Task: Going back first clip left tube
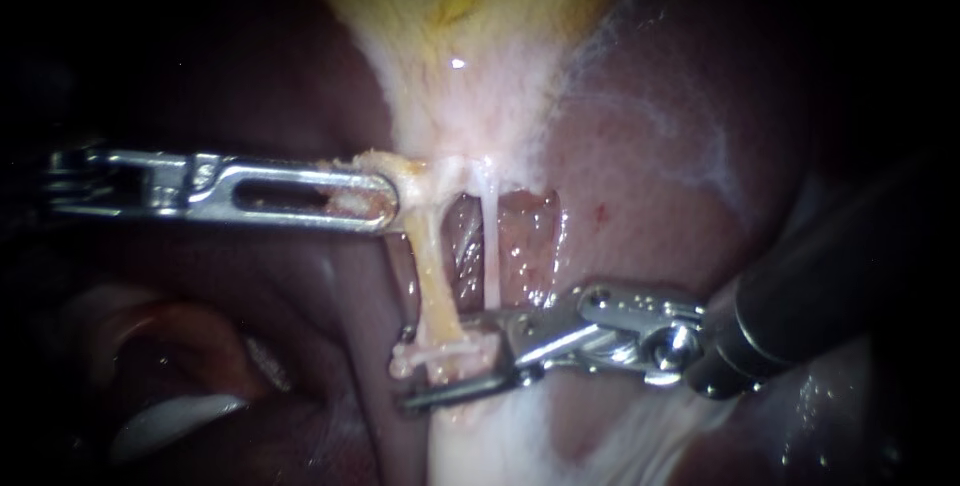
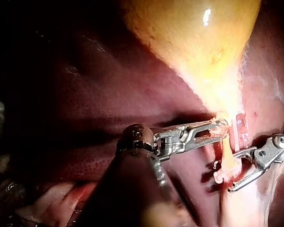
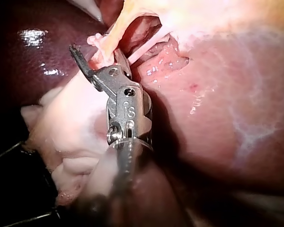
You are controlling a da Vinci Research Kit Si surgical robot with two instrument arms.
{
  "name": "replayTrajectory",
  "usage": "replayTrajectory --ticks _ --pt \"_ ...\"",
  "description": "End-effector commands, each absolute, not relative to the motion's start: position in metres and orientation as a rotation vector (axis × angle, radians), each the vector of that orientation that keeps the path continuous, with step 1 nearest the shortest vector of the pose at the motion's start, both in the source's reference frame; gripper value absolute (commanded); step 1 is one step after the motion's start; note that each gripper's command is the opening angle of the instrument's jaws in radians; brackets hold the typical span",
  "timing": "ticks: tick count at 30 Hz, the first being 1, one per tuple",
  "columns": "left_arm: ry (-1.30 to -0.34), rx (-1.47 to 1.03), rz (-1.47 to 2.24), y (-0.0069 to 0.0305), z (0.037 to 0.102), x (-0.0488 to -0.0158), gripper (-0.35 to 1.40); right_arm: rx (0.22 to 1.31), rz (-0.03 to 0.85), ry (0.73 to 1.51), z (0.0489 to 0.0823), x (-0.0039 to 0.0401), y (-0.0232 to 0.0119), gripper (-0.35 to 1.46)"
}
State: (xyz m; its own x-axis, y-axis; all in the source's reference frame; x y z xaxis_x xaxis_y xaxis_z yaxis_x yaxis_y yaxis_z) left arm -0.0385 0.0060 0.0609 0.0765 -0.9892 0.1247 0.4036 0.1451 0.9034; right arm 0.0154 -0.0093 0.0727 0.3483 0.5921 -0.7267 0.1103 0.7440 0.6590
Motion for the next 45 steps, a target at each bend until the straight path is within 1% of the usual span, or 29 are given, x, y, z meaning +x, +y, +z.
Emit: replayTrajectory --ticks 1,6,10,17,27,30,35,45 --pt "-0.926 0.824 -1.244 0.006 0.0609 -0.0385 -0.35 0.69 0.336 1.199 0.0727 0.0153 -0.0093 0.5" --pt "-0.926 0.824 -1.244 0.006 0.0609 -0.0384 -0.35 0.647 0.302 1.211 0.0724 0.0141 -0.0088 0.5" --pt "-0.926 0.824 -1.243 0.006 0.0609 -0.0384 -0.35 0.598 0.271 1.222 0.0716 0.0121 -0.0079 0.5" --pt "-0.926 0.824 -1.243 0.006 0.0609 -0.0384 -0.35 0.51 0.217 1.237 0.069 0.0069 -0.0046 0.5" --pt "-0.926 0.824 -1.243 0.006 0.061 -0.0384 -0.35 0.45 0.197 1.236 0.0652 0.0009 -0.0001 0.5" --pt "-0.926 0.824 -1.243 0.006 0.061 -0.0384 -0.35 0.443 0.194 1.236 0.0648 0.0 0.0003 0.5" --pt "-0.926 0.822 -1.245 0.0061 0.0613 -0.0387 -0.35 0.444 0.193 1.236 0.0647 -0.0002 0.0003 0.5" --pt "-0.933 0.799 -1.248 0.0061 0.0651 -0.0415 -0.35 0.444 0.192 1.236 0.0647 -0.0002 0.0002 0.5"
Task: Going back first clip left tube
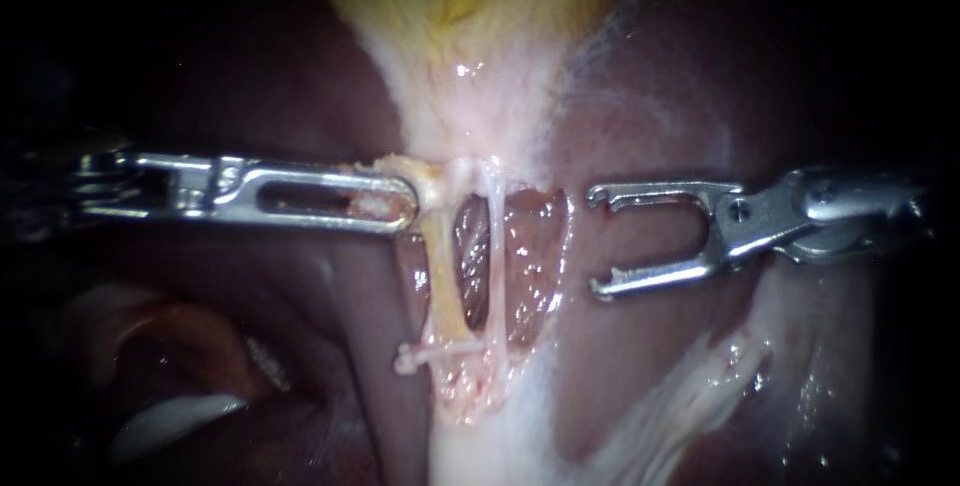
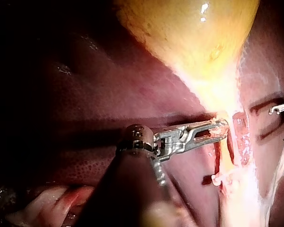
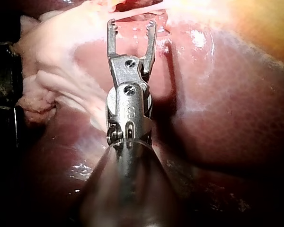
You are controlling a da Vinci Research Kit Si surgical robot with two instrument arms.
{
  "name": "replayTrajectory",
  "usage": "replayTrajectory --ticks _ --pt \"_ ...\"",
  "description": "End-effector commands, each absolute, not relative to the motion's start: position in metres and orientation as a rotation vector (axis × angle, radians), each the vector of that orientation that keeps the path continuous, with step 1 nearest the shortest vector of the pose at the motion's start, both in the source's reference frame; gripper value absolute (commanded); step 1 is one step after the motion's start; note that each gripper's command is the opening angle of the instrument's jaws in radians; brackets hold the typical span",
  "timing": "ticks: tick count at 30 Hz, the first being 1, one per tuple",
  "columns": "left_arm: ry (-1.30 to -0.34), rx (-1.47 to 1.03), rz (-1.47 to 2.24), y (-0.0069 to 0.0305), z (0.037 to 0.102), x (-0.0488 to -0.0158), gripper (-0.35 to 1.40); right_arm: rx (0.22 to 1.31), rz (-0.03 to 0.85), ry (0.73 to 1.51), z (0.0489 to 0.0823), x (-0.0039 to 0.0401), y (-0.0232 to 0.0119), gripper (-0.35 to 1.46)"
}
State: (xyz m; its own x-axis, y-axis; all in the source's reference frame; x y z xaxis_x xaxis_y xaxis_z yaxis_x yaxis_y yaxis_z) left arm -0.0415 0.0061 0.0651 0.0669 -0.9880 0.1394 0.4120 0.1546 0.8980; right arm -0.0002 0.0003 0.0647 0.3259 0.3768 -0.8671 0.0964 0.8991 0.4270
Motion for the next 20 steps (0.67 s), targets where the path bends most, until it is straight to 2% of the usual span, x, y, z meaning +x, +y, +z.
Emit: replayTrajectory --ticks 1,7,20 --pt "-0.936 0.8 -1.247 0.0062 0.0657 -0.0418 -0.35 0.444 0.192 1.236 0.0647 -0.0002 0.0002 0.5" --pt "-0.926 0.799 -1.238 0.0066 0.0679 -0.043 -0.35 0.444 0.192 1.236 0.0647 -0.0003 0.0002 0.5" --pt "-0.924 0.798 -1.236 0.0068 0.0683 -0.043 -0.35 0.445 0.191 1.236 0.0646 -0.0002 0.0002 0.5"
